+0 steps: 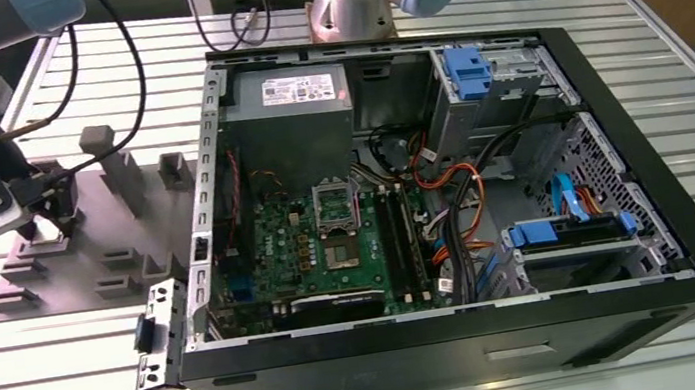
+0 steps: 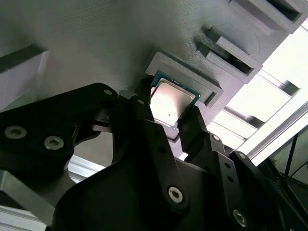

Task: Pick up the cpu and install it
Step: 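Pick up the cpu and move it towards the insertion slot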

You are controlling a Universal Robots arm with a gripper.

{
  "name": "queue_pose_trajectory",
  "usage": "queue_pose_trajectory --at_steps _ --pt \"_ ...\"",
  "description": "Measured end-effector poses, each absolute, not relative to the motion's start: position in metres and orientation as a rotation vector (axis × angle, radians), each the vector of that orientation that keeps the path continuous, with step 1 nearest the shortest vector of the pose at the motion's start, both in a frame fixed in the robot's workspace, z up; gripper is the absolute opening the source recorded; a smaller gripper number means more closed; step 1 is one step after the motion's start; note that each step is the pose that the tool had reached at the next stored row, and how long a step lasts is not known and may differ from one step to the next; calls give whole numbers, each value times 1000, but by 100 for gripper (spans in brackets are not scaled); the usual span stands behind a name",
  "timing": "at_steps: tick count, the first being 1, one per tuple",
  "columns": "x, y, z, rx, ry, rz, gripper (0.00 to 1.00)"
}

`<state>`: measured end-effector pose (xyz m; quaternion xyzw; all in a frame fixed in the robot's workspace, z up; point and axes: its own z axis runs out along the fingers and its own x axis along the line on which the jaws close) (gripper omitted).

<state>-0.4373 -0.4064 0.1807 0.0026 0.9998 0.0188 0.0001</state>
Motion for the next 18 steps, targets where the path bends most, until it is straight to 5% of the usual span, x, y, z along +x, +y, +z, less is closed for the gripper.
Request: queue_pose_trajectory --at_steps 9,12,18 --pt "-437 -406 181 9 3141 59 48" --pt "-437 -406 181 9 3141 59 61" --pt "-437 -406 181 9 3141 59 61"
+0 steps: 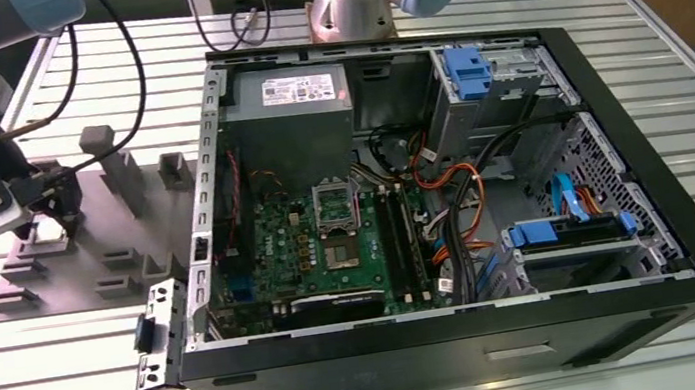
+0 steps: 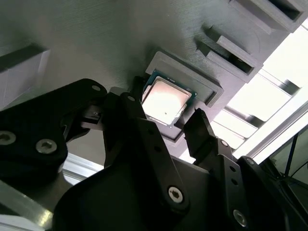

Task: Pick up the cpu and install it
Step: 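Pick up the cpu and move it towards the insertion slot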

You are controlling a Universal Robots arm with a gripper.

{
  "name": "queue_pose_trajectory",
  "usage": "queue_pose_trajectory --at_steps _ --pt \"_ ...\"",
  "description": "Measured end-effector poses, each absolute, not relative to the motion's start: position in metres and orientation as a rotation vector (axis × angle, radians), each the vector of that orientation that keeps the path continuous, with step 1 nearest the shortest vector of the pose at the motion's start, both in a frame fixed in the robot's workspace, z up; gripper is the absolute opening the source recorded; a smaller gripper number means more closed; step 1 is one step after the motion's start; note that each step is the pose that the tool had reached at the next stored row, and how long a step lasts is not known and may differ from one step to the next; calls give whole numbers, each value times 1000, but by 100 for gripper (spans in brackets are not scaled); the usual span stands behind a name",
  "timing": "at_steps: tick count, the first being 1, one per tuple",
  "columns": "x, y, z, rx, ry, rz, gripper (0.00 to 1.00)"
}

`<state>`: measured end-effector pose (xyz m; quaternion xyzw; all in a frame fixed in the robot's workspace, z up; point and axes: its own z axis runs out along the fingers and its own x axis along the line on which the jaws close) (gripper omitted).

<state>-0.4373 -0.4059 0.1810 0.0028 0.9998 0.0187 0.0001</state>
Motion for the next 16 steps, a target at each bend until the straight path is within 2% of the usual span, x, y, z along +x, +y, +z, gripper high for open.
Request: queue_pose_trajectory --at_steps 8,9,10,11,12,16 --pt "-437 -406 182 9 3141 59 61" --pt "-437 -406 183 9 3141 59 59" --pt "-437 -406 183 9 3141 59 53" --pt "-437 -406 183 9 3141 59 53" --pt "-437 -406 183 9 3141 59 47" --pt "-437 -406 183 9 3141 59 47"
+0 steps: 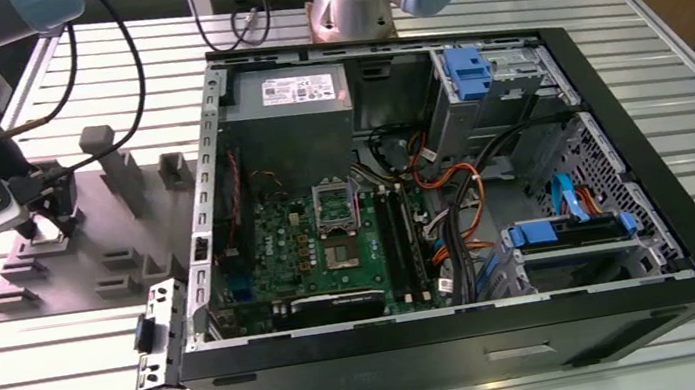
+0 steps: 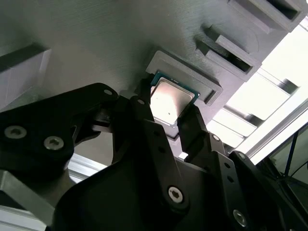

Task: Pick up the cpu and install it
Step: 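Pick up the cpu and move it towards the insertion slot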

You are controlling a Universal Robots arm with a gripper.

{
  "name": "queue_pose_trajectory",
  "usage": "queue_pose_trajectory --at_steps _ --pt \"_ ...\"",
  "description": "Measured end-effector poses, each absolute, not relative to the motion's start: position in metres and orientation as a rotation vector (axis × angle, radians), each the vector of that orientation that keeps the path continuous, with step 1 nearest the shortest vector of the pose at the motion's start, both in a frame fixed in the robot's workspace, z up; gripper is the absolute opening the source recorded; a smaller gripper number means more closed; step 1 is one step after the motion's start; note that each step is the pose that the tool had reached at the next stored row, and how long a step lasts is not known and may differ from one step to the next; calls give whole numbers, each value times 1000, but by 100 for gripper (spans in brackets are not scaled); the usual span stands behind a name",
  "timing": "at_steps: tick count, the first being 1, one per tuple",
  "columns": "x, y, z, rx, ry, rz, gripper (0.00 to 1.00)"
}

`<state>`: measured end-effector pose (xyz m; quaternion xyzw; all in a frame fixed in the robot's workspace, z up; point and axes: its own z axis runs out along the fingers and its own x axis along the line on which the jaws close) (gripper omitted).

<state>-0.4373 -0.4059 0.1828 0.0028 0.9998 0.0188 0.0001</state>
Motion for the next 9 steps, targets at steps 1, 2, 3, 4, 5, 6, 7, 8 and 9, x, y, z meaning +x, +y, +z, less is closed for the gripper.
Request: queue_pose_trajectory --at_steps 1,2,3,4,5,6,7,8,9 --pt "-437 -406 183 10 3141 59 47" --pt "-437 -406 183 11 3141 59 47" --pt "-437 -406 183 13 3141 59 47" --pt "-437 -406 183 14 3141 59 47" --pt "-437 -406 183 15 3141 59 48" --pt "-437 -406 183 16 3141 59 54" --pt "-437 -406 183 17 3141 59 60" --pt "-437 -406 183 17 3141 59 60" --pt "-437 -406 183 17 3141 59 60"
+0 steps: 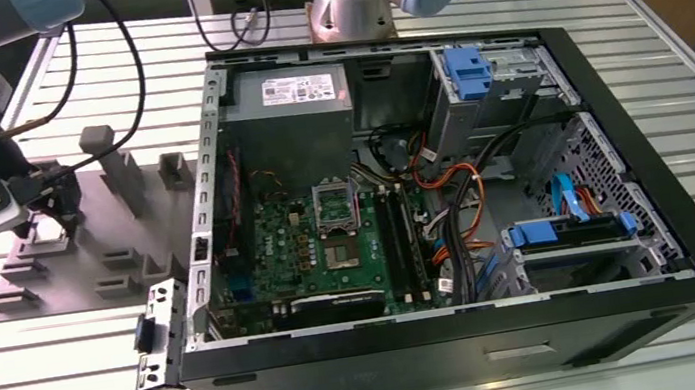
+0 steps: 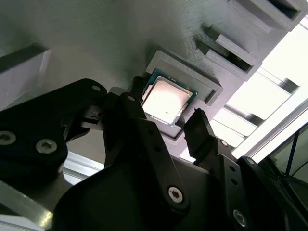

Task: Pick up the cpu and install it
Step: 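Pick up the cpu and move it towards the insertion slot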

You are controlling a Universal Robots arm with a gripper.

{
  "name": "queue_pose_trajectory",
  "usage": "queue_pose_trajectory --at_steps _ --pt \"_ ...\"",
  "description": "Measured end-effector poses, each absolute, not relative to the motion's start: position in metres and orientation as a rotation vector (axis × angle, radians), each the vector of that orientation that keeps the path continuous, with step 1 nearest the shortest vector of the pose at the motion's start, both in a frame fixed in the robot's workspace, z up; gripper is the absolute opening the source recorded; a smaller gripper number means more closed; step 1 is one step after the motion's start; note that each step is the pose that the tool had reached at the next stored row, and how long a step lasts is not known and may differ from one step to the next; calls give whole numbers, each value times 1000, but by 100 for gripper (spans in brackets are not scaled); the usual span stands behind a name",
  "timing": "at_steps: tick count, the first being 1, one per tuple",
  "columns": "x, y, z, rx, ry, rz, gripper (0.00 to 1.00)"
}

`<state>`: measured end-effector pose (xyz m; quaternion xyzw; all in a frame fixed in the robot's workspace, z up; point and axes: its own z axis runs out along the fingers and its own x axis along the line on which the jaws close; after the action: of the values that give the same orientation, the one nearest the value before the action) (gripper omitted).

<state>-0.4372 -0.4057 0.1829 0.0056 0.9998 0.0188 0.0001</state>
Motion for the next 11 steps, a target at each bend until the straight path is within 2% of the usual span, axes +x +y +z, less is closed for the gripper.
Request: queue_pose_trajectory --at_steps 11 --pt "-437 -406 184 18 3141 59 60"
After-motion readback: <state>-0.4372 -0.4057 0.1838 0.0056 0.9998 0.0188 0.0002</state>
